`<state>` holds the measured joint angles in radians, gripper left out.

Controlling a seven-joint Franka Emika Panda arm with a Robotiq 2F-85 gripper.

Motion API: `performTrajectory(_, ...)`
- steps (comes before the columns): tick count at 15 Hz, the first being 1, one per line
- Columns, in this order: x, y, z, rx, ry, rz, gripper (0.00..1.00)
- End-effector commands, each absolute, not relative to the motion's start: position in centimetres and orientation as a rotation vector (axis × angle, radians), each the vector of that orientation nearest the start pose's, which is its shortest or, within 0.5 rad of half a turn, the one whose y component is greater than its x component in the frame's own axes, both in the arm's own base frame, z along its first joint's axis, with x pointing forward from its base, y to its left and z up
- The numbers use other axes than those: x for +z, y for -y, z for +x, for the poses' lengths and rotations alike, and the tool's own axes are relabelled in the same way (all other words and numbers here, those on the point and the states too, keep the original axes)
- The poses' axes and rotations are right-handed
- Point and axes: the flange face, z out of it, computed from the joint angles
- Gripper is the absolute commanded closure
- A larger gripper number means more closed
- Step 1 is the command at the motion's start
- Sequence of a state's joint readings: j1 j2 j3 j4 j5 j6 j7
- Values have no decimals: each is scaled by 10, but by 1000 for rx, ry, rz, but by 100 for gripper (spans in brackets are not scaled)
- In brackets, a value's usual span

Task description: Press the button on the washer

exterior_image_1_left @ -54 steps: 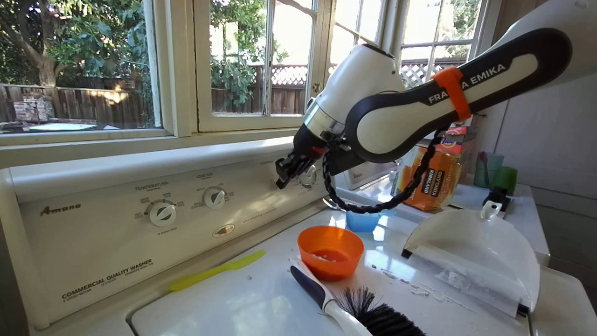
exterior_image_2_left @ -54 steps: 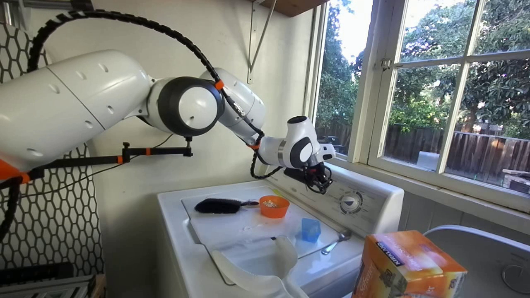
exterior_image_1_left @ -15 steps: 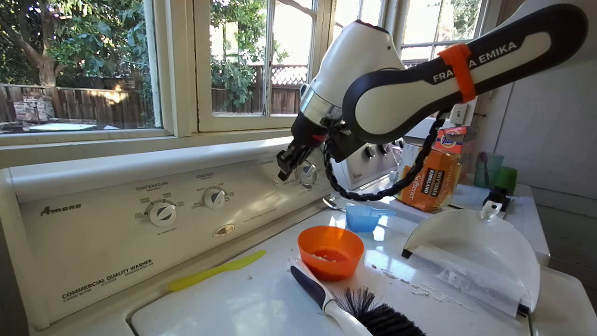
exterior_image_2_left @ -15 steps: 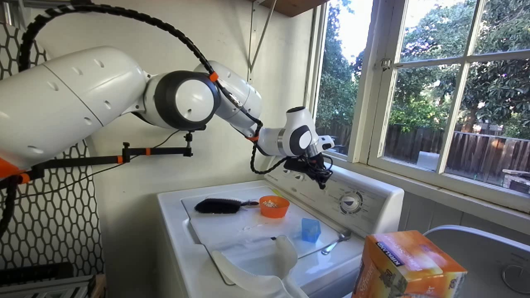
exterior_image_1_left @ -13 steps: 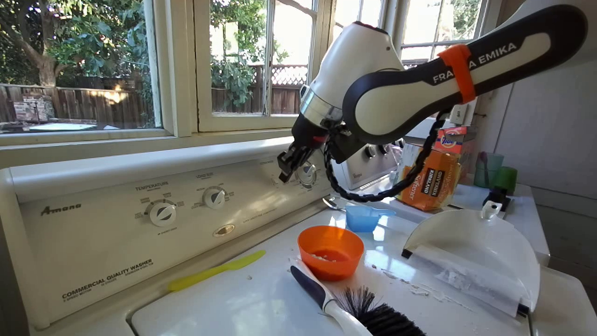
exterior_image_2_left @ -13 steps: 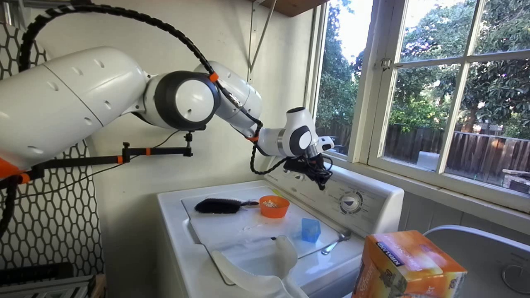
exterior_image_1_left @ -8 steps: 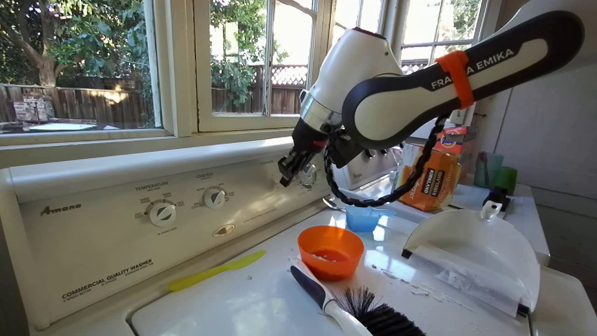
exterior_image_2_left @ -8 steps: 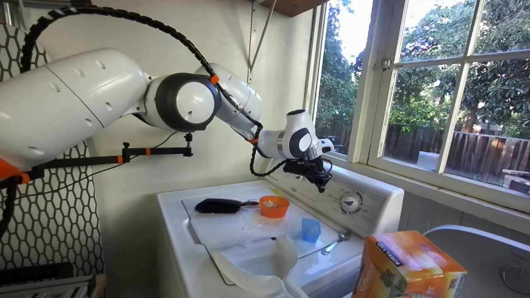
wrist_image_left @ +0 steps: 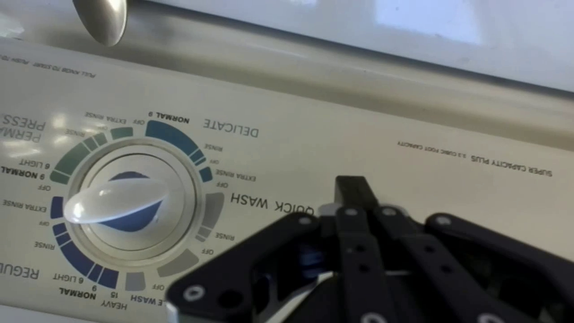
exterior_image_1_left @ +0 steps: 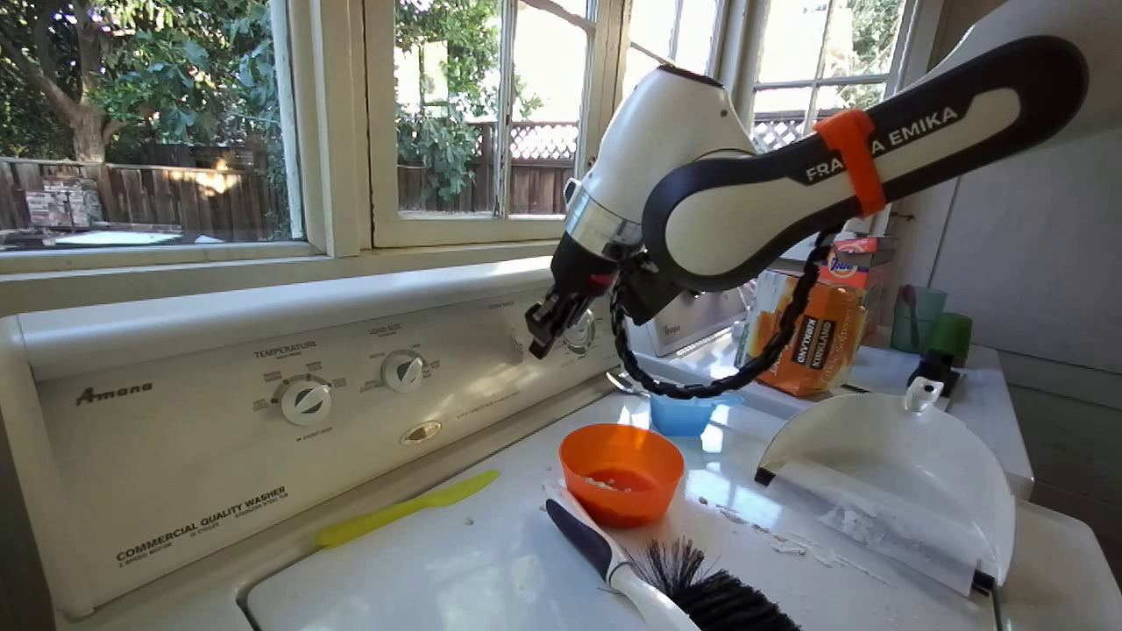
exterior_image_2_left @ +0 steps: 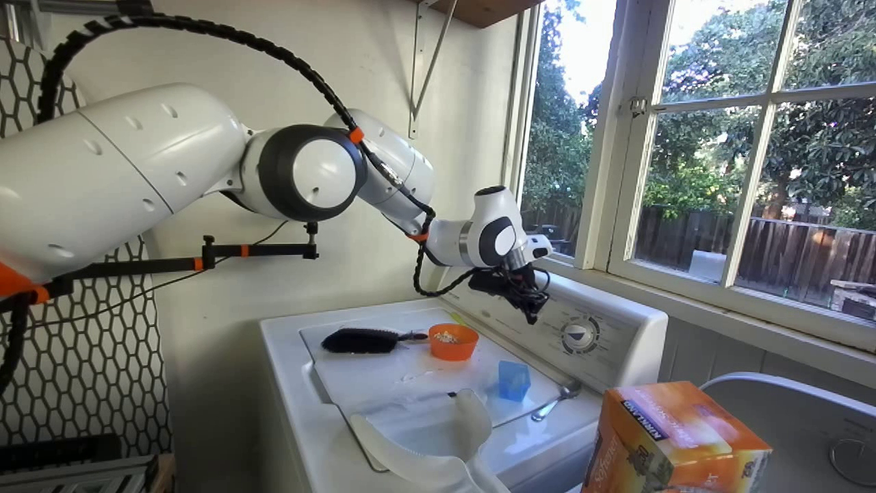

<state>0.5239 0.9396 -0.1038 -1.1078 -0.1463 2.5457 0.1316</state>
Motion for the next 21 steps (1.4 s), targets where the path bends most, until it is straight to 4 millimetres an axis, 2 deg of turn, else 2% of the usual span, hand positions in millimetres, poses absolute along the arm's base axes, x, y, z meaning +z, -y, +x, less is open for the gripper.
performTrajectory(1, 299, -362, 727, -823, 700, -3005, 100)
performTrajectory(6, 307, -365, 727, -840, 706, -2996, 100)
performTrajectory(21, 306, -366, 732, -868, 675, -2975, 100)
